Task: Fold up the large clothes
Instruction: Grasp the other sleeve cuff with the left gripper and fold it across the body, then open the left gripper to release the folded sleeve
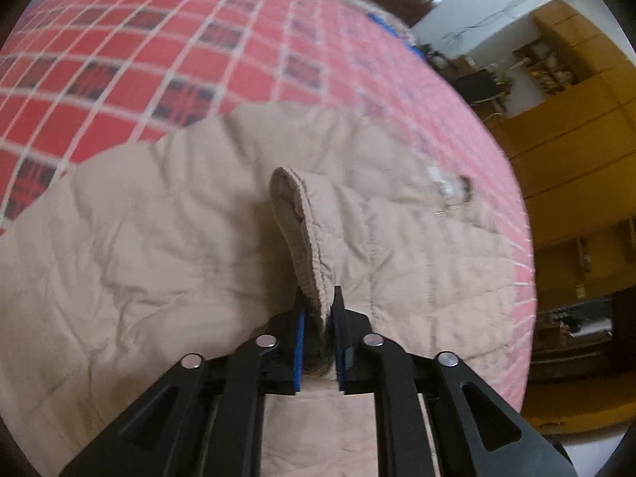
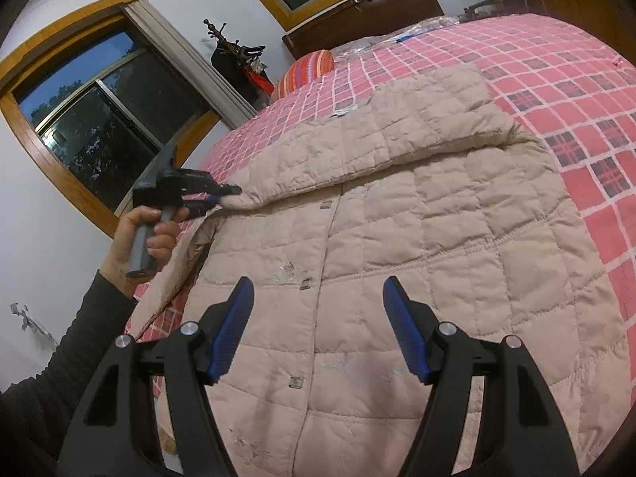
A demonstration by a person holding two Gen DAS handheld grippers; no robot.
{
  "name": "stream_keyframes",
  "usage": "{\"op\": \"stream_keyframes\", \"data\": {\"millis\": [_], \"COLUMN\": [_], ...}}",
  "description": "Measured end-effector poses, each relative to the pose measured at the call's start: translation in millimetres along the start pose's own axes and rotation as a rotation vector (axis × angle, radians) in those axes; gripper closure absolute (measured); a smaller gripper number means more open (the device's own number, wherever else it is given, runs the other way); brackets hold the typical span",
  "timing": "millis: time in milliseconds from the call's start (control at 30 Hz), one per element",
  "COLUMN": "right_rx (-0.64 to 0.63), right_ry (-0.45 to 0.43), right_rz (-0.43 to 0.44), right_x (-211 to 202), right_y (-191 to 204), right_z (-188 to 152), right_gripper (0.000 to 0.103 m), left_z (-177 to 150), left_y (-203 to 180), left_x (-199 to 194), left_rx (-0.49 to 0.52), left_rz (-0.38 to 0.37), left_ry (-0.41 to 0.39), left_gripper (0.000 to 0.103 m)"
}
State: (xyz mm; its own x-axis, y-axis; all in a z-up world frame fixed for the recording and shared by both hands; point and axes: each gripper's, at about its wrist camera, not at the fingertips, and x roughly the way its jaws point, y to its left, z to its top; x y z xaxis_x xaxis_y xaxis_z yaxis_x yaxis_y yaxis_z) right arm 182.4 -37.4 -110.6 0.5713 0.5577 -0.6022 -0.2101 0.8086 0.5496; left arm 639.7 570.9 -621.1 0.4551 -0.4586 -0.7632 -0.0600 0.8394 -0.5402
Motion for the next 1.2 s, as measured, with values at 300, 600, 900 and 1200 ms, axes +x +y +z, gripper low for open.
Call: {"op": "stream_keyframes", "data": {"millis": [300,600,900,1200], "right_rx": [-0.018,-0.038,-0.069,-0.207], "right_ry": [-0.008,0.009,0.028,0.094], "right_rz": [0.033,0.041,0.101,0.180], "right_x": [2,2,8,35], "right_y": [13,19,36,85], "right_z": [5,2,-2,3], "right_gripper": [0.032,0.030,0.029,0.027], "left_z": [-9,-15,-71,-213], "left_y": [-50,-12,67,234], "left_x": [-38,17,-116,-208], "left_rx": [0.103,0.042,-0.057,-0.467], "left_rz": [-0.131,-0.024,-0.048,-0.001], "left_ry": [-0.118,-0.029,-0.267,-0.420], "left_gripper": [0.043,0.060,0.025,0.023]}}
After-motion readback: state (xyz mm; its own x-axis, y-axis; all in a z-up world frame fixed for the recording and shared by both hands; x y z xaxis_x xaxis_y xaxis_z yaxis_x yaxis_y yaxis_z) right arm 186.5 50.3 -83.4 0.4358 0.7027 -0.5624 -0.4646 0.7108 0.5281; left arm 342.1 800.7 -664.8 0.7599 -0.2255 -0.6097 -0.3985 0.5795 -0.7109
